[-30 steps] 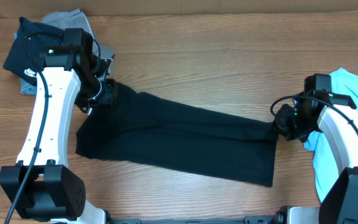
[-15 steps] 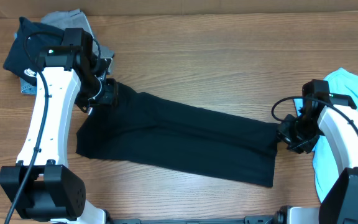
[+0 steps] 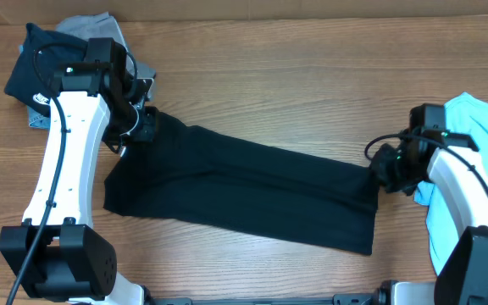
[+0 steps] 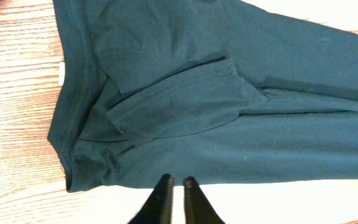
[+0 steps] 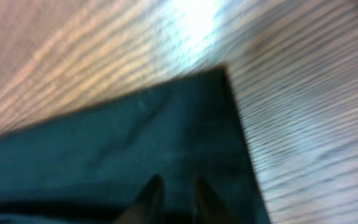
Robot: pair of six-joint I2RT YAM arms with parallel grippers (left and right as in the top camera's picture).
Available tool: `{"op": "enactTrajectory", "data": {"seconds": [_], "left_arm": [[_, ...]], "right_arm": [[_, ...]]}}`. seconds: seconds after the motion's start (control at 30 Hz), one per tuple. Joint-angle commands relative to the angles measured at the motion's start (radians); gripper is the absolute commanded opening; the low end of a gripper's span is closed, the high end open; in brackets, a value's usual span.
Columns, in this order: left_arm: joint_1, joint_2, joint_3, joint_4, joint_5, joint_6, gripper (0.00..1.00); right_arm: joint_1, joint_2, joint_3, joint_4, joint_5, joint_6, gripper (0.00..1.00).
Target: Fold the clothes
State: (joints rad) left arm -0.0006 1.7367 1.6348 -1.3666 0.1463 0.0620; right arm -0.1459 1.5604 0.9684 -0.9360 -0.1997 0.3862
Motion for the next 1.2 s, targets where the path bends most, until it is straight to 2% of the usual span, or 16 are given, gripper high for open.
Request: {"op": "enactTrajectory", "data": {"seconds": [0.0, 0.1, 0.33, 0.4, 0.47, 0.57, 0.63, 0.77, 0.9, 1.0, 1.03, 1.1, 1.17], "left_arm": [[-0.007, 0.003, -0.003, 0.002, 0.012, 0.013, 0.06], [-0.007, 0.003, -0.003, 0.001, 0.012, 0.014, 0.06], [-0.007, 0.003, -0.003, 0.003, 0.025, 0.014, 0.13], [-0.008, 0.003, -0.005, 0.007, 0.041, 0.013, 0.17], [-0.016, 0.003, -0.014, 0.016, 0.059, 0.014, 0.23], [-0.039, 0.003, -0.054, 0.056, 0.12, 0.039, 0.28], [-0.061, 0.004, -0.104, 0.109, 0.157, 0.061, 0.28], [-0.111, 0.004, -0.233, 0.256, 0.165, 0.062, 0.17], [-0.146, 0.004, -0.381, 0.481, 0.163, 0.062, 0.1], [-0.153, 0.004, -0.489, 0.639, 0.161, 0.056, 0.12], [-0.153, 0.004, -0.517, 0.663, 0.158, 0.047, 0.13], [-0.153, 0.004, -0.556, 0.664, 0.151, 0.043, 0.07], [-0.148, 0.004, -0.589, 0.633, 0.087, 0.024, 0.04]], "right_arm": [[0.011, -0.001, -0.098, 0.0, -0.037, 0.062, 0.1], [0.007, -0.001, -0.144, -0.022, -0.038, 0.113, 0.04], [-0.084, -0.037, -0.046, -0.061, -0.032, 0.051, 0.06], [-0.122, -0.043, -0.023, -0.06, -0.06, 0.001, 0.17], [-0.15, -0.042, -0.024, -0.062, -0.075, -0.027, 0.36], [-0.177, -0.039, -0.041, -0.064, -0.075, -0.047, 0.46], [-0.182, -0.036, -0.059, -0.053, -0.075, -0.047, 0.48], [-0.183, -0.026, -0.093, -0.038, -0.087, -0.047, 0.49], [-0.183, -0.011, -0.106, -0.024, -0.087, -0.046, 0.5], [-0.183, -0.01, -0.107, -0.015, -0.091, -0.046, 0.49], [-0.183, -0.01, -0.107, -0.016, -0.091, -0.046, 0.5], [-0.183, -0.01, -0.107, -0.019, -0.092, -0.046, 0.5], [-0.183, -0.01, -0.108, -0.024, -0.094, -0.046, 0.5]]}}
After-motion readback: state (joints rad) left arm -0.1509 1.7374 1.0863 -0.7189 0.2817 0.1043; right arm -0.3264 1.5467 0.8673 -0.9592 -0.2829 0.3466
